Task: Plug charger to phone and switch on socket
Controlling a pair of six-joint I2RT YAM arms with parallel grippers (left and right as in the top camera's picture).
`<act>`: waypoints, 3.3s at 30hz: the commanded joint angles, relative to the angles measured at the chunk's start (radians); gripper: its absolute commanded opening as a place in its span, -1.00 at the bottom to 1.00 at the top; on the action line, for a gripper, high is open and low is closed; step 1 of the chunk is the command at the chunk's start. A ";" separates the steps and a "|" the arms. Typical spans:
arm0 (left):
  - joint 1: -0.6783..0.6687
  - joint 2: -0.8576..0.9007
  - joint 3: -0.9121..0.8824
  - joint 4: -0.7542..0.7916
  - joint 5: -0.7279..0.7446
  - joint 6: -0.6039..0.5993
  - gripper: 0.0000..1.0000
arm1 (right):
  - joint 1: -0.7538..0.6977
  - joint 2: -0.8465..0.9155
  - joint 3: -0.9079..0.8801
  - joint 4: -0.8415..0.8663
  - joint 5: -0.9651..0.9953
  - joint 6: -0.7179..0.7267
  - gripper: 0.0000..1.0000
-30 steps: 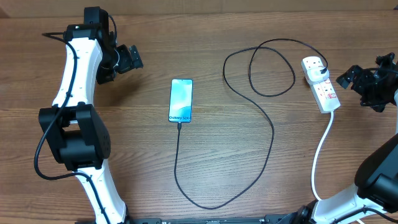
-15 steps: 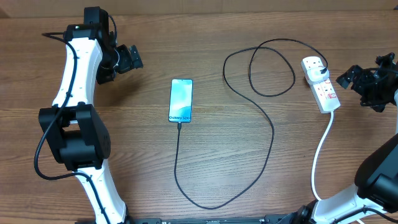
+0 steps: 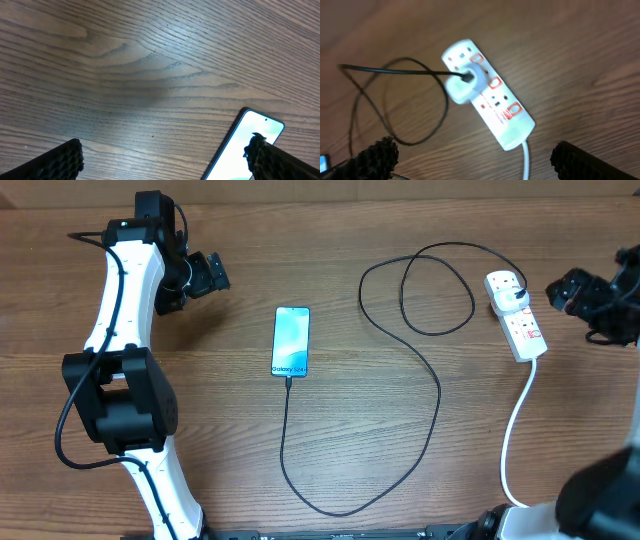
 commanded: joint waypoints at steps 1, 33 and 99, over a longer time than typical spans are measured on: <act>-0.001 -0.007 0.008 0.001 0.008 0.001 0.99 | 0.015 -0.086 0.013 0.002 0.004 0.003 1.00; -0.001 -0.007 0.008 0.001 0.008 0.001 1.00 | 0.528 -0.634 0.013 -0.069 0.026 0.002 1.00; -0.001 -0.007 0.008 0.001 0.008 0.001 0.99 | 0.539 -1.602 -1.197 0.777 -0.039 -0.001 1.00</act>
